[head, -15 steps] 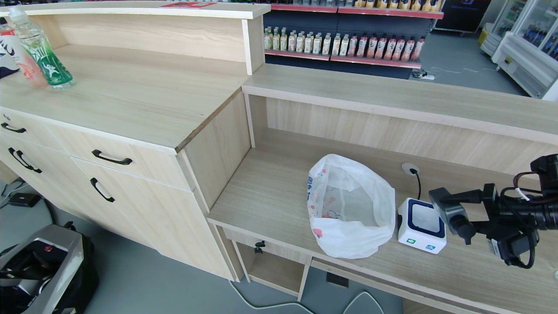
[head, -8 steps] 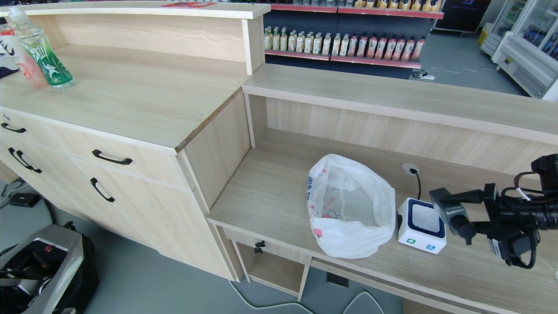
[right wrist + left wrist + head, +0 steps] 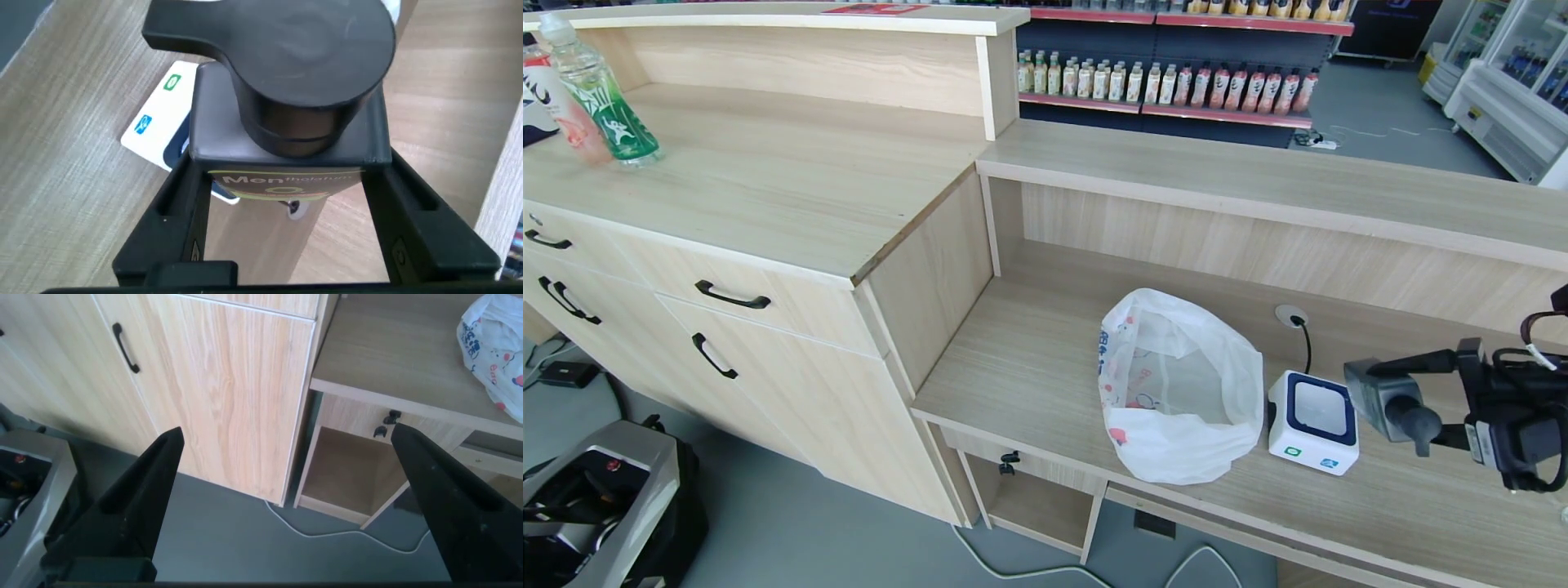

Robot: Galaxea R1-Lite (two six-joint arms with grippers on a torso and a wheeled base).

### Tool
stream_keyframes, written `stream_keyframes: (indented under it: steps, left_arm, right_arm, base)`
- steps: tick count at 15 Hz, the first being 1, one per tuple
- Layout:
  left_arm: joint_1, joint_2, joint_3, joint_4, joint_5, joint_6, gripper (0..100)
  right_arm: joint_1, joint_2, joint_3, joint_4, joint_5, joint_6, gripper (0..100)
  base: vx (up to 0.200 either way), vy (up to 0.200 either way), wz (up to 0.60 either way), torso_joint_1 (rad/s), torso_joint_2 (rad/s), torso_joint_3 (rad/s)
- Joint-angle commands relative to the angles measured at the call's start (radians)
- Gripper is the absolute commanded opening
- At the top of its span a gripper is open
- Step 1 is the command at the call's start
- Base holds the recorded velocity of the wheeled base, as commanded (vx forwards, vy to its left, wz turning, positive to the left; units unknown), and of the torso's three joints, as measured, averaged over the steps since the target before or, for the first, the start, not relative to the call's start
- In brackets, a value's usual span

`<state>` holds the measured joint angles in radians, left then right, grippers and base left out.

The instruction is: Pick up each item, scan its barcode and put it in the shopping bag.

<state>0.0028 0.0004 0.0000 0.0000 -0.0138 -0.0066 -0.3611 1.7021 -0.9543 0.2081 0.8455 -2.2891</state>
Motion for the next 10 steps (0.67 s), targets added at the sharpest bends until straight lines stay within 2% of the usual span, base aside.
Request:
stream_keyframes:
  steps: [1, 4, 5, 7, 10]
  left_arm:
    - [0.000, 0.000, 0.000, 0.000, 0.000, -0.001, 100]
    - [0.000, 0.000, 0.000, 0.000, 0.000, -0.001, 100]
    - [0.000, 0.000, 0.000, 0.000, 0.000, 0.000, 100]
    - [0.000, 0.000, 0.000, 0.000, 0.000, 0.000, 100]
    - [0.000, 0.000, 0.000, 0.000, 0.000, 0.000, 100]
  right_arm:
    - [0.001, -0.160, 0.009, -0.001, 0.020, 0.238, 0]
    - [-0.018, -0.361, 0.029, -0.006, 0.078, 0.812, 0]
    - [-0.032, -0.412, 0.043, -0.006, 0.078, 0.967, 0]
    - [-0.096, -0.498, 0.080, -0.001, 0.078, 1.186, 0]
    - [-0.121, -0.559, 0.149, 0.002, 0.086, 1.221, 0]
  base:
    - [0.000, 0.000, 0.00, 0.000, 0.00, 0.000]
    - [0.000, 0.000, 0.00, 0.000, 0.00, 0.000]
    - [0.000, 0.000, 0.00, 0.000, 0.00, 0.000]
    - [0.000, 0.000, 0.00, 0.000, 0.00, 0.000]
    - [0.000, 0.000, 0.00, 0.000, 0.00, 0.000]
